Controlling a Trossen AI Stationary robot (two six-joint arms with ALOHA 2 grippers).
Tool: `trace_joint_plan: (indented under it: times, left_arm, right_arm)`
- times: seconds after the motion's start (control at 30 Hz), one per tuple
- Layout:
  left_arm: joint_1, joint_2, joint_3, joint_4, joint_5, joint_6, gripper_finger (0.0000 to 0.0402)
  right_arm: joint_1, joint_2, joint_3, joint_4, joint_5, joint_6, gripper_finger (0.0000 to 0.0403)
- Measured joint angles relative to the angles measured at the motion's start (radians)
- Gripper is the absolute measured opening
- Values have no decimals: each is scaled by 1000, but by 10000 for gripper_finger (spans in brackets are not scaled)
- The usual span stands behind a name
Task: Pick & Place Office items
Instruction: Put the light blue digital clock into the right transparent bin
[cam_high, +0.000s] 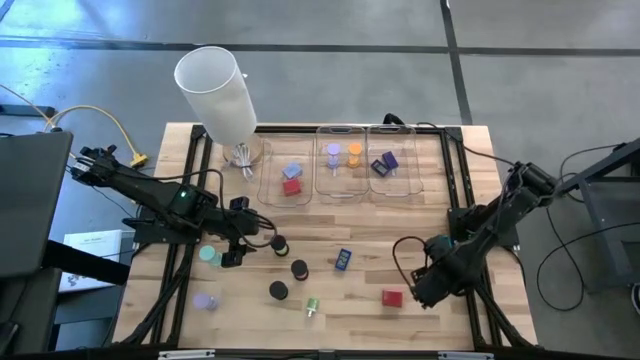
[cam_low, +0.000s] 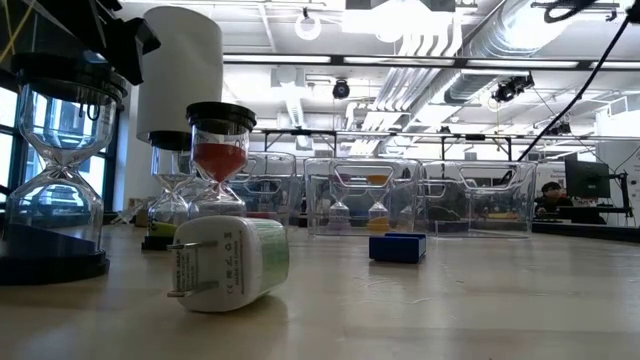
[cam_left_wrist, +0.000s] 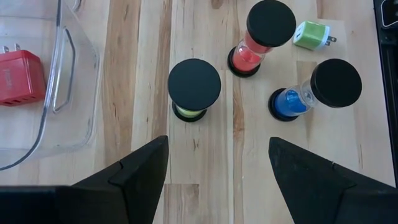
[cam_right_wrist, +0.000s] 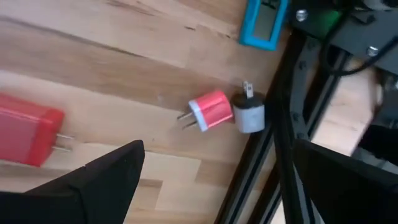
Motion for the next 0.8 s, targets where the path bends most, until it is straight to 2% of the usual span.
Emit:
trace_joint_plan:
  times: [0.13,0.3,0.63,0.8]
  left_arm:
    - [0,0,0,0,0,11,271]
    - [0,0,0,0,0,11,271]
    - [0,0,0,0,0,14,271]
    - [0,0,0,0,0,15,271]
  right_arm:
    - [-23,-63,-131,115,10,-3,395]
    - [-40,-107,-245,132,50,-41,395]
    - [-113,-111,-373,293,27,-101,395]
    - [-142,-111,-403,294,40,-104,395]
